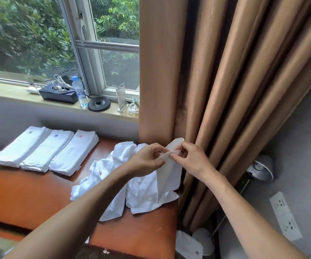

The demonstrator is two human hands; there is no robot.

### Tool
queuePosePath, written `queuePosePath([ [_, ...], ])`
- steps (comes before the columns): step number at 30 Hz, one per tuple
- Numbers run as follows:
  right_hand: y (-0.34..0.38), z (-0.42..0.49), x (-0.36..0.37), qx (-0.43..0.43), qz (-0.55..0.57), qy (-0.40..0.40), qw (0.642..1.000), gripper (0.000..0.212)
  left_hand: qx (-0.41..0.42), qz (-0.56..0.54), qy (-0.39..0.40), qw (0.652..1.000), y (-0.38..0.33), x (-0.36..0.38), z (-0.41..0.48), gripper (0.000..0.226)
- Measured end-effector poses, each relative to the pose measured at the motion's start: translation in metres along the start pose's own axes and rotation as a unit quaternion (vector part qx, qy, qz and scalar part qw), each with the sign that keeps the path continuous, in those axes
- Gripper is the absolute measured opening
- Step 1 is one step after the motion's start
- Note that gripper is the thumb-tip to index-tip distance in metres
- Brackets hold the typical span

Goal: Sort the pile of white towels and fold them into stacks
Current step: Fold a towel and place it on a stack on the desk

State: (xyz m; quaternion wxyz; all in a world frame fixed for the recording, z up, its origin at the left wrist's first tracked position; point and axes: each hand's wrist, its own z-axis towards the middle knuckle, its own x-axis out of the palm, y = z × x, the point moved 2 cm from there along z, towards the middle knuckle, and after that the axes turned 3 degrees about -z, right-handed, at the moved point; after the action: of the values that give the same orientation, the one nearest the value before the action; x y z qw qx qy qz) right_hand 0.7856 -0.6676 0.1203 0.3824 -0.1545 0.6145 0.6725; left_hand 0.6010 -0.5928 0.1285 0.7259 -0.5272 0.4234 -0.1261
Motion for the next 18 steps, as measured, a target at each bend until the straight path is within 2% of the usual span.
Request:
queuePosePath([
  [7, -0.008, 0.002, -0.008, -0.043, -0.139, 0.044, 0.988, 0.031, 0.017, 0.094, 0.010, 0.995, -0.003, -0.005, 0.003, 0.032],
  [11, -0.019, -0.001, -0.015, -0.063, -0.191, 0.024, 0.979, 0.025, 0.001, 0.129, 0.023, 0.991, -0.004, -0.012, 0.004, 0.030],
  [15, -0.024, -0.004, -0.017, -0.061, -0.142, 0.012, 0.988, 0.021, -0.006, 0.141, 0.016, 0.990, -0.002, -0.021, 0.005, 0.034],
  [18, -0.023, -0.005, -0.015, -0.017, -0.038, 0.006, 0.999, 0.024, -0.010, 0.133, -0.047, 0.990, 0.001, -0.024, 0.007, 0.032],
])
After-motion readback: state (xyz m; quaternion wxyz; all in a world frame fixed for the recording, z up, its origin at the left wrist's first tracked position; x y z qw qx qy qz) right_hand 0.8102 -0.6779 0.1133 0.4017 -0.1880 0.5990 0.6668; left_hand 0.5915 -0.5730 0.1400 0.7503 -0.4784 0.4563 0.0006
